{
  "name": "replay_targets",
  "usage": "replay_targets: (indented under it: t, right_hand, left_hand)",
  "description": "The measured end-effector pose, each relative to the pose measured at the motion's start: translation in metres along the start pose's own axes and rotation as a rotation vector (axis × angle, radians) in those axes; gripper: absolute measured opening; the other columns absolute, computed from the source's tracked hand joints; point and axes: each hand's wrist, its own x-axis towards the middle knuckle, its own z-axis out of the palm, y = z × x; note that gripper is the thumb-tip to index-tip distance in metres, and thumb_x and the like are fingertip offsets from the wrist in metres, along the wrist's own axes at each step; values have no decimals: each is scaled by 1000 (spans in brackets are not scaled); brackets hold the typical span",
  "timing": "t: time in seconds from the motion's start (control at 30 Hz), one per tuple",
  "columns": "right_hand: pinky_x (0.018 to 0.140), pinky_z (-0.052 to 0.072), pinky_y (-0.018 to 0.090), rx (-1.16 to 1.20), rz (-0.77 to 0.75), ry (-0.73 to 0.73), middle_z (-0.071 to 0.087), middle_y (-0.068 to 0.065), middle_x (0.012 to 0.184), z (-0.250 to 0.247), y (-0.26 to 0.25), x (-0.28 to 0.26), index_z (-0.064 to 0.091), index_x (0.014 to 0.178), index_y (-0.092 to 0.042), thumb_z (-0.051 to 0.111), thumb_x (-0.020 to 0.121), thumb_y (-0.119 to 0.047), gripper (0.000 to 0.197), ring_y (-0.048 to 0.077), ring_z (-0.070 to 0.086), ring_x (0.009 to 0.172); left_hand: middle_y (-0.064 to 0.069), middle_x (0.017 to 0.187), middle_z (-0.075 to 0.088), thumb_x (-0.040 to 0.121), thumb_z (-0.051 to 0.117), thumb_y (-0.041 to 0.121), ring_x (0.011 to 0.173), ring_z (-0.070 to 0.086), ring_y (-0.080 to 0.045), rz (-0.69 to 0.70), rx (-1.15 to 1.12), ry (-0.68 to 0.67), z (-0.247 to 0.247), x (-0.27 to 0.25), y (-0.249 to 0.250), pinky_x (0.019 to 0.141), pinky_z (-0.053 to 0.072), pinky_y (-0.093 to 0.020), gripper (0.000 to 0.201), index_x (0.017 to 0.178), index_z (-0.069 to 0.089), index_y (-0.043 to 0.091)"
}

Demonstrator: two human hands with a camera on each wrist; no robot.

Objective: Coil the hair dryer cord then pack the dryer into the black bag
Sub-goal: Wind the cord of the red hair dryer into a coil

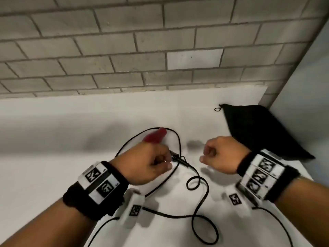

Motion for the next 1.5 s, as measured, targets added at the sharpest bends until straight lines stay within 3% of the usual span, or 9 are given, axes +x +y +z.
replay_targets:
  t: [0.1, 0.17, 0.33, 0.47, 0.6, 0.87, 1.07, 1.3, 1.5]
  right_hand:
    - [75, 48, 27, -166, 34, -157, 72, 6, 105, 26, -18, 48, 70, 100, -16, 65, 76, -54, 46, 26, 66, 98]
    - [76, 52, 30, -211, 23, -264, 72, 9, 107, 46, -22, 65, 68, 100, -15, 68, 71, -53, 47, 28, 67, 98]
    - [56, 40, 21, -62, 9, -347, 58, -6, 67, 45, -20, 67, 46, 61, -23, 66, 83, -29, 31, 10, 53, 60]
    - [66, 52, 30, 307, -49, -335, 72, 5, 70, 25, -15, 60, 55, 73, -18, 54, 94, -22, 21, 13, 63, 59]
    - [67, 56, 33, 549, -155, -193, 67, -7, 58, -1, -7, 57, 62, 85, -16, 63, 91, -11, 8, 11, 65, 54]
    - [68, 55, 47, 592, -268, 164, 64, -11, 59, -48, 1, 58, 72, 73, -34, 68, 82, -20, 17, 14, 57, 59]
    - [78, 48, 18, 505, -531, 325, 61, -9, 79, -74, -37, 49, 78, 92, -23, 67, 86, -6, 21, 4, 61, 75]
    - [78, 49, 14, 511, -596, 497, 63, -16, 79, -87, -48, 46, 76, 102, -18, 59, 90, -4, 25, -3, 65, 78]
    - [39, 50, 28, 1105, -556, 248, 52, -4, 41, -80, -63, 31, 72, 86, -20, 55, 84, 8, 33, 20, 62, 39]
  left_hand:
    - [-8, 66, 66, 88, 64, 23, 62, 56, -18, 2, 11, 19, -5, 24, 2, 70, 32, 2, 12, 85, 67, 11]
    - [4, 60, 62, 86, 65, 27, 69, 59, -15, 24, 40, 12, -1, 36, -4, 71, 45, -14, 10, 83, 66, 17]
    - [9, 75, 69, 78, 63, 36, 75, 63, -9, 3, 126, 18, 16, 67, -19, 70, 53, -31, 13, 88, 63, 27]
    - [4, 95, 69, 76, 66, 37, 87, 64, -17, -28, 267, -138, 31, 97, -23, 77, 51, -33, 39, 109, 50, 24]
    - [3, 85, 62, 82, 59, 34, 79, 59, -21, -56, 254, -173, 17, 115, -19, 67, 47, -31, 14, 89, 51, 24]
    - [-1, 62, 66, 88, 60, 21, 60, 61, -21, -66, -238, -110, -24, 101, -26, 66, 54, -44, 11, 85, 70, 18]
    - [-13, 50, 62, 85, 56, 16, 48, 59, -27, 21, -1025, -63, -34, 90, 5, 74, 50, -45, 29, 86, 63, -12]
    - [-6, 42, 54, 90, 50, 24, 27, 38, -12, 121, -1371, -50, -49, 81, 28, 49, 46, -28, 31, 89, 66, -3]
    - [-12, 77, 74, 93, 43, 18, 36, 50, -9, 235, -1519, -9, -51, 78, 52, 48, 50, -26, 34, 105, 64, -7]
